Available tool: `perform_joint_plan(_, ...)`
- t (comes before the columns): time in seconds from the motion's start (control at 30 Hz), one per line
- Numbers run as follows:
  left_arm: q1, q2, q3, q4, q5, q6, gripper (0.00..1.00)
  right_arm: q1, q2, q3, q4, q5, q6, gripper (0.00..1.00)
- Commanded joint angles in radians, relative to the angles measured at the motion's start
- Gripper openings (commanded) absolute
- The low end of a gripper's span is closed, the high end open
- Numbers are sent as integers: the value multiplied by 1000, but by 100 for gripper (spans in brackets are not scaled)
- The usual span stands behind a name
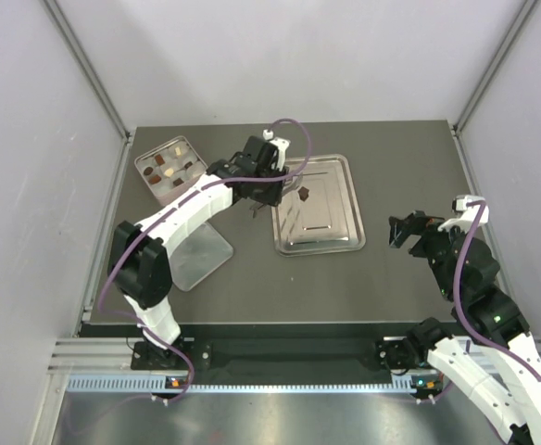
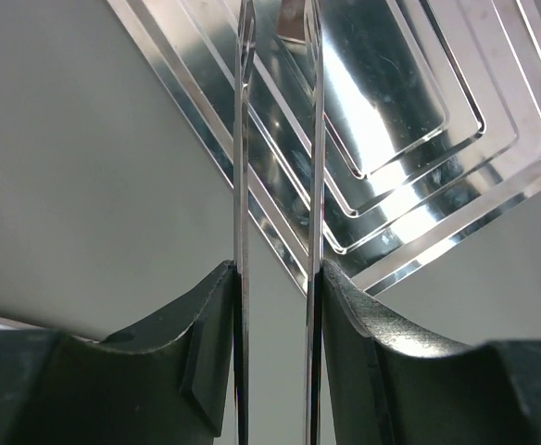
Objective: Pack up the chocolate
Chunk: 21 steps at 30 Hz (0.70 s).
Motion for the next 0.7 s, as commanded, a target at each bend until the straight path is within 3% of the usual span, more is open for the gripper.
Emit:
perform_joint_plan(0.0,-6,-16,-3,74,42,33,45,0,-3,30,25,29,-10,100)
perform_joint_plan(0.67,-39,122,17,130,-28,88,49,-2,-4,17,27,41,-15,100)
